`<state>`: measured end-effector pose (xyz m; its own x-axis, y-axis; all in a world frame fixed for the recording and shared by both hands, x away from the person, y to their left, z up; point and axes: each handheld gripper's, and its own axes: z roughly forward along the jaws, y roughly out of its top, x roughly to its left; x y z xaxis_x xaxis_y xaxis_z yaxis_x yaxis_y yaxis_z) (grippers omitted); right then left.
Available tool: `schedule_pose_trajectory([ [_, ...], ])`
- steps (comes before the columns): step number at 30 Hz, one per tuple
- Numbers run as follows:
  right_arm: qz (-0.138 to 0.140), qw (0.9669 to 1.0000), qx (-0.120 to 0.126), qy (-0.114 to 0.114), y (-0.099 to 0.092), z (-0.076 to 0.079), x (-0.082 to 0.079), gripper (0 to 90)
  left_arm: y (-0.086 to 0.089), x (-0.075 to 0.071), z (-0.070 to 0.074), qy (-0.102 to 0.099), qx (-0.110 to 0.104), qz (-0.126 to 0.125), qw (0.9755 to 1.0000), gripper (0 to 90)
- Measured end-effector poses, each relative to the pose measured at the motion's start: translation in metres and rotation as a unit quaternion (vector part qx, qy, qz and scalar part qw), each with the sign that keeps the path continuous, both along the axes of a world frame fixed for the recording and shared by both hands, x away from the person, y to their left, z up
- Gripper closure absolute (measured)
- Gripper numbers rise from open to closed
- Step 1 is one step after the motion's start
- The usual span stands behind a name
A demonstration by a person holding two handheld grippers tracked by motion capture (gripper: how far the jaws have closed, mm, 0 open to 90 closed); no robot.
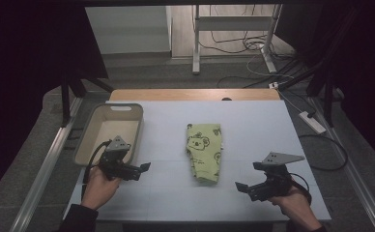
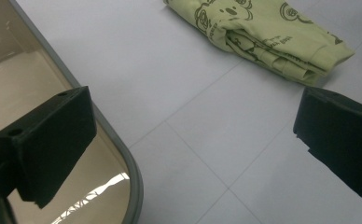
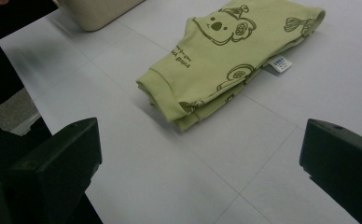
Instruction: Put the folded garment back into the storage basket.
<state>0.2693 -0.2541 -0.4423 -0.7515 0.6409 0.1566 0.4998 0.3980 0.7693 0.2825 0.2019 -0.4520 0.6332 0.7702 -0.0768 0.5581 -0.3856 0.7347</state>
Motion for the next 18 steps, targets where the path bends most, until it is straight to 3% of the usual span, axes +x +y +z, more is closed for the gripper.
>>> schedule_pose_trajectory([
  [18, 0.019, 0.9995, -0.024, 0.001, 0.016, -0.007, 0.009, 0.0, -0.022, 0.029, -0.004, 0.001, 0.007, -0.017, 0.9998, 0.0],
])
